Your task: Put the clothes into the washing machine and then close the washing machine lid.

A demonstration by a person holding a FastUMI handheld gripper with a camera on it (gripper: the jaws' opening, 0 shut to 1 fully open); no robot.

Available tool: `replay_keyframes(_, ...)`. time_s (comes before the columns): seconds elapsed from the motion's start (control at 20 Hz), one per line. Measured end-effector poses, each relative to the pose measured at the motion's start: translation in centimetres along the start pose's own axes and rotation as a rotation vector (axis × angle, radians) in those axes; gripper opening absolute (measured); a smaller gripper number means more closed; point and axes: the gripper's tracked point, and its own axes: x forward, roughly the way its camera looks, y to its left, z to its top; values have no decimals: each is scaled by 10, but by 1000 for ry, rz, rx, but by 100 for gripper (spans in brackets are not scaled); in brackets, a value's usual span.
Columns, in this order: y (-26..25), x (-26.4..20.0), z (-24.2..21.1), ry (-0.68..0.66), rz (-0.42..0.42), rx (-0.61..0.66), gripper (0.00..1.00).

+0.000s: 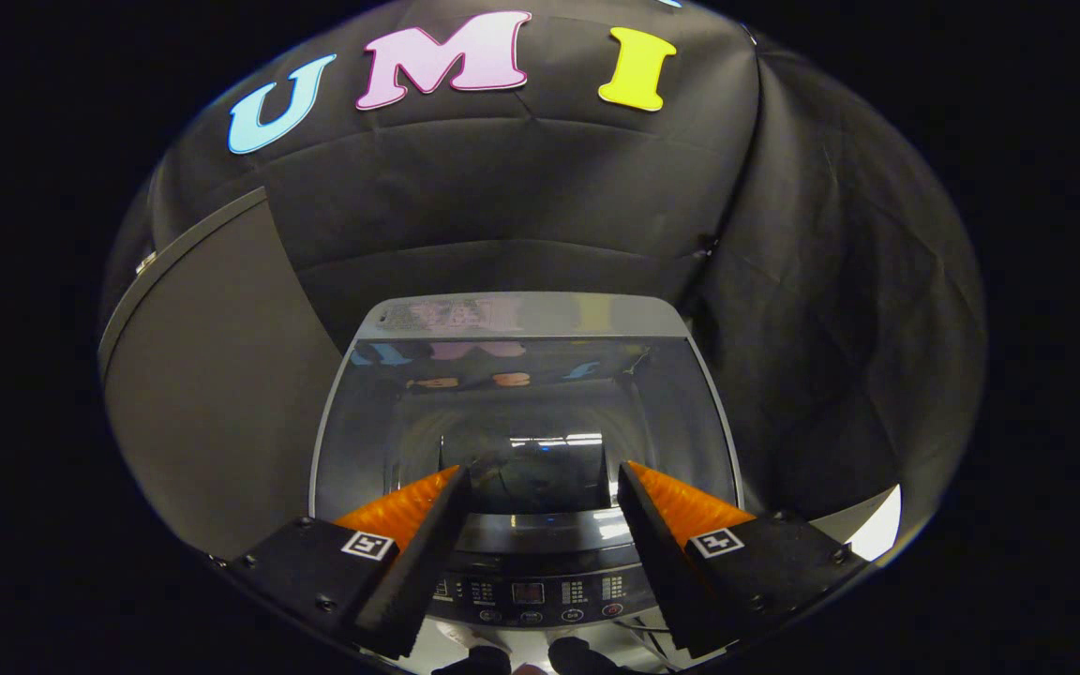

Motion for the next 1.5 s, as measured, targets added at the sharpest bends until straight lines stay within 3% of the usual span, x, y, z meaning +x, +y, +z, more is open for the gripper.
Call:
replay_keyframes(0.7,8,-69,95,-340,27,2,98)
replay_keyframes(1.0,31,-120,140,-543,92,38,98)
replay_keyframes(1.5,43,-191,166,-765,151,65,98)
